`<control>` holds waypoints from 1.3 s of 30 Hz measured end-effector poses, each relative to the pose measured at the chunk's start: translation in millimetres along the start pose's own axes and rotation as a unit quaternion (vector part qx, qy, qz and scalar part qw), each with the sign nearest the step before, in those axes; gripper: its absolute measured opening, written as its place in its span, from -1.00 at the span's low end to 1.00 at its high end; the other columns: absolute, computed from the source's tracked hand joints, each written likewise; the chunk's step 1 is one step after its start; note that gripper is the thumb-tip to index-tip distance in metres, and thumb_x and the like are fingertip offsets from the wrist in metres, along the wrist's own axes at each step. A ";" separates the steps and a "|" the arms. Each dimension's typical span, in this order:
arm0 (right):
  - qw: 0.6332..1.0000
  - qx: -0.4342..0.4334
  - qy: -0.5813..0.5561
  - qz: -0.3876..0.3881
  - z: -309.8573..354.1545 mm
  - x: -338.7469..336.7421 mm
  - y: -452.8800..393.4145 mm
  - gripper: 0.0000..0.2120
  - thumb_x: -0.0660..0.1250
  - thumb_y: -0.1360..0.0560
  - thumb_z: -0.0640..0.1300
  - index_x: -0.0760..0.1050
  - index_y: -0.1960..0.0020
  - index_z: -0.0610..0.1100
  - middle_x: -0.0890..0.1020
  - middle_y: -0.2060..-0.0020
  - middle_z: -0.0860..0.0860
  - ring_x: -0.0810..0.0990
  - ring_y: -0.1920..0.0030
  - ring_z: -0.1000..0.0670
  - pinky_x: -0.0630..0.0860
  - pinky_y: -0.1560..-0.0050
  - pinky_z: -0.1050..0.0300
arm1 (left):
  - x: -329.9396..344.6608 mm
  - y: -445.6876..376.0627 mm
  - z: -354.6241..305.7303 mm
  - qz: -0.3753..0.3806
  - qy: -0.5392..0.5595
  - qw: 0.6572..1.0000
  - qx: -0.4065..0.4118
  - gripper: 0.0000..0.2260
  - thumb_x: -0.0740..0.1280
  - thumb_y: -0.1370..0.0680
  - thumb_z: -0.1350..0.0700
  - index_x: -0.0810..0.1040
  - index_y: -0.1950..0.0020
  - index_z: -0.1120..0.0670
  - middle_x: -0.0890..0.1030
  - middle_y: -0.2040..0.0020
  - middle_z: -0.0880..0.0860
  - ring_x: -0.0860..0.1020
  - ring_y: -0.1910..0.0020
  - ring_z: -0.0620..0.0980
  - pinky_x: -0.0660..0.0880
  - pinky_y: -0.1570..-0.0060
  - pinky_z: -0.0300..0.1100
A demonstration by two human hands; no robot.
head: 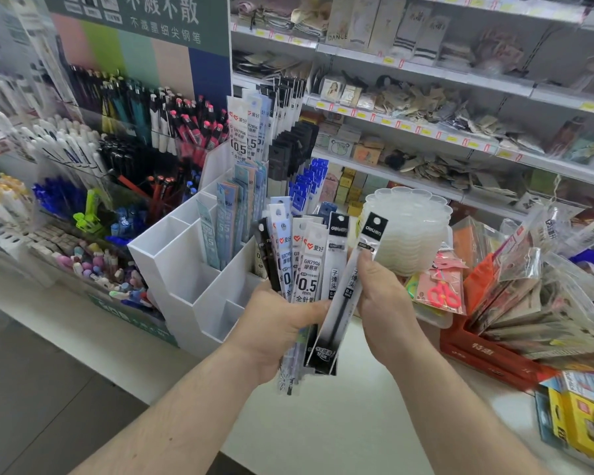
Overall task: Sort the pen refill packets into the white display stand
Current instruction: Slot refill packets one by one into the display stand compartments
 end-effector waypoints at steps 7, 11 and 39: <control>0.989 -0.130 0.070 0.021 4.0 6.3 1.4 -0.71 0.20 -0.54 0.01 0.62 0.03 -0.13 0.73 0.17 0.05 0.69 0.11 0.08 0.60 0.10 0.20 | 0.5 -0.2 -4.3 0.009 0.026 0.999 0.022 -0.69 0.46 -0.35 0.22 0.65 -0.09 0.15 0.72 -0.04 0.09 0.68 -0.07 0.02 0.59 -0.04 -0.19; 0.979 -0.174 0.101 0.018 3.7 5.2 1.2 -0.75 0.28 -0.50 0.02 0.63 0.17 -0.10 0.67 0.33 0.05 0.57 0.25 0.10 0.54 0.22 0.12 | -0.7 0.1 -5.9 0.004 0.023 1.000 0.013 -0.71 0.46 -0.39 0.27 0.66 -0.10 0.14 0.72 -0.04 0.08 0.68 -0.07 0.00 0.59 -0.03 -0.19; 0.991 0.043 -0.026 0.126 47.0 20.1 -26.4 -0.84 0.39 -0.46 -0.27 0.56 0.29 -0.17 0.52 0.51 -0.04 0.47 0.54 0.03 0.42 0.49 0.21 | -21.3 0.5 -71.2 -0.063 -0.083 0.988 0.115 -0.79 0.47 -0.43 0.39 0.71 0.20 0.08 0.73 0.16 0.07 0.69 0.16 -0.03 0.58 0.13 -0.21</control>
Point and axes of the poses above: each hand's wrist, its own y-axis away from the middle knuckle, its own x-axis out of the palm, z = x × y, the point moved 3 cm from there along -y, towards the middle knuckle
